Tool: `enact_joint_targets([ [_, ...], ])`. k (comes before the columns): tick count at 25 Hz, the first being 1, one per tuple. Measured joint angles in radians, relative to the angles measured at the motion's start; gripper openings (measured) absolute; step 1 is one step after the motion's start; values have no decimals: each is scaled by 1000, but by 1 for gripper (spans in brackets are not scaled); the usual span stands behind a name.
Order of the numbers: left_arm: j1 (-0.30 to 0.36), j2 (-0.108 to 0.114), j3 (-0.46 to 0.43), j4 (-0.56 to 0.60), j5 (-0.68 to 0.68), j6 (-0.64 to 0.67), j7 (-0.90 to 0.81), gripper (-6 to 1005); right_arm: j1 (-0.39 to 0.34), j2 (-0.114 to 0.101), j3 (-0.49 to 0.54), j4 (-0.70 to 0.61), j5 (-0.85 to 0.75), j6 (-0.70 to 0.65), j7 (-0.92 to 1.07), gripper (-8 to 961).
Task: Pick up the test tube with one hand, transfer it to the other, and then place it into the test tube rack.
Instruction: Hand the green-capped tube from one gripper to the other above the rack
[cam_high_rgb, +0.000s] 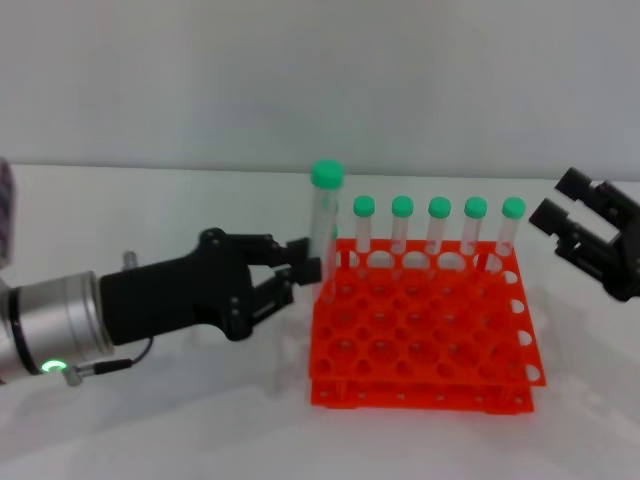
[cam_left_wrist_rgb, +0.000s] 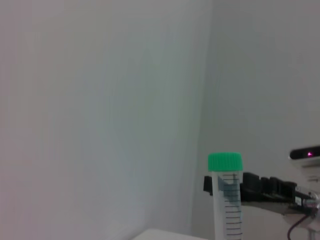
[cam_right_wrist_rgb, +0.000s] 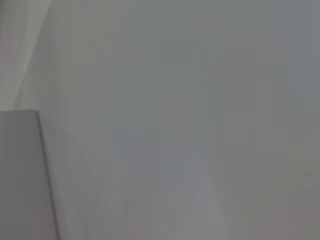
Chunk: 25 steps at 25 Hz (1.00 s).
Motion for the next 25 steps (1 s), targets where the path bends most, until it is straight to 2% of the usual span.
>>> enact_joint_targets([
  [3, -13, -20, 0, 0, 33, -3, 20, 230, 5, 12, -2, 0, -28, 2, 25, 736],
  [6, -36, -37, 1, -9, 80, -7, 39, 232, 26, 11, -4, 4, -85, 11, 108, 717],
  [11, -49, -45, -2, -26, 87, -13, 72, 236, 21, 13, 13, 10, -97, 66, 195, 691],
  [16, -61, -46, -3, -36, 87, -30, 72, 240, -64, 53, 147, 8, -76, 209, 245, 692],
  [19, -72, -47, -4, -38, 85, -68, 65, 242, -84, 54, 156, 2, -82, 256, 239, 693],
  [23, -80, -48, -3, -39, 84, -80, 64, 246, -74, 53, 144, 1, -99, 286, 241, 694],
  [25, -87, -48, -4, -39, 80, -102, 52, 247, -66, 60, 153, 0, -104, 304, 238, 695],
])
